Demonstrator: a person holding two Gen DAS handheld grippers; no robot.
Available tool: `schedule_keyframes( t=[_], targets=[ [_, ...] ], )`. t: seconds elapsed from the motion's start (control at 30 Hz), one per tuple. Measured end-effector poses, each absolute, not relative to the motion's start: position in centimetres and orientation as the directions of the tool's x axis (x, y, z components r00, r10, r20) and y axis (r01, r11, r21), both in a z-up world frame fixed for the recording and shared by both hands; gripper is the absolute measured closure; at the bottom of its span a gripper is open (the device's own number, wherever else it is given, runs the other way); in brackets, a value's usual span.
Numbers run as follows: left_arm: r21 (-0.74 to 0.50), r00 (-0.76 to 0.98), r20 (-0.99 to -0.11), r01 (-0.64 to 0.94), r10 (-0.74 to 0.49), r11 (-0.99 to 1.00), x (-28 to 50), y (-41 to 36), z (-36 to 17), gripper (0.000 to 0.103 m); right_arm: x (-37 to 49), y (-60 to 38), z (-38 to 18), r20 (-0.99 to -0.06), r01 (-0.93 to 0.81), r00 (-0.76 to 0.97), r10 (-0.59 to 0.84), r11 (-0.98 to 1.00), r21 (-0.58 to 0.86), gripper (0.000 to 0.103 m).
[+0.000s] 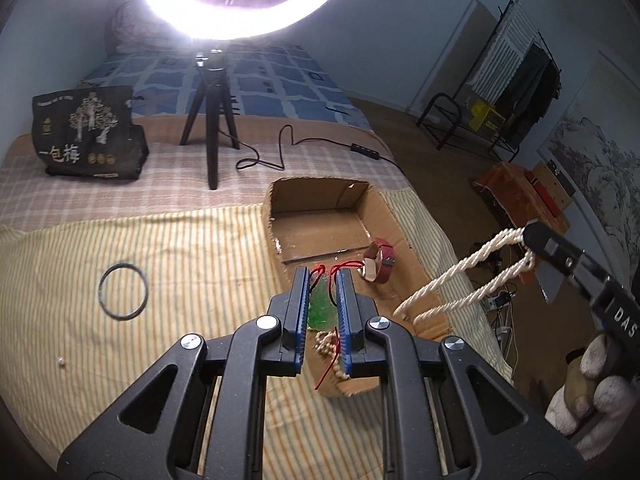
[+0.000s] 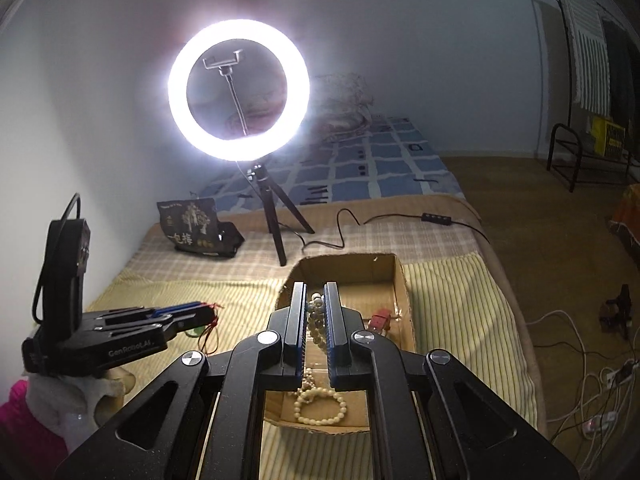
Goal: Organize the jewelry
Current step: 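Carry the pendant with the left tool and the necklace with the right tool over the box, then open the left tool to drop the pendant while the right tool releases the necklace into the box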
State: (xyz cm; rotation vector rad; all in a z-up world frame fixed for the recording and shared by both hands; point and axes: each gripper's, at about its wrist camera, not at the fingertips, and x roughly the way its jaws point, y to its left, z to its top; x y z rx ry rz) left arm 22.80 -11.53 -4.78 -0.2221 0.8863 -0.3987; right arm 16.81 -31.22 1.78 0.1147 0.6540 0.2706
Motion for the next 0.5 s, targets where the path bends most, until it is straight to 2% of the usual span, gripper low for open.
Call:
schedule_keyframes(
  t=[0.5],
  targets=[
    [-0.316, 0.562, -0.721, 0.254, -0.406, 0.914, 25.7, -14.9, -6.8, 0.091, 17.9, -32.7, -1.8, -0.652, -0.197, 0.705, 0.279, 0.960, 0.199, 0.096]
  ],
)
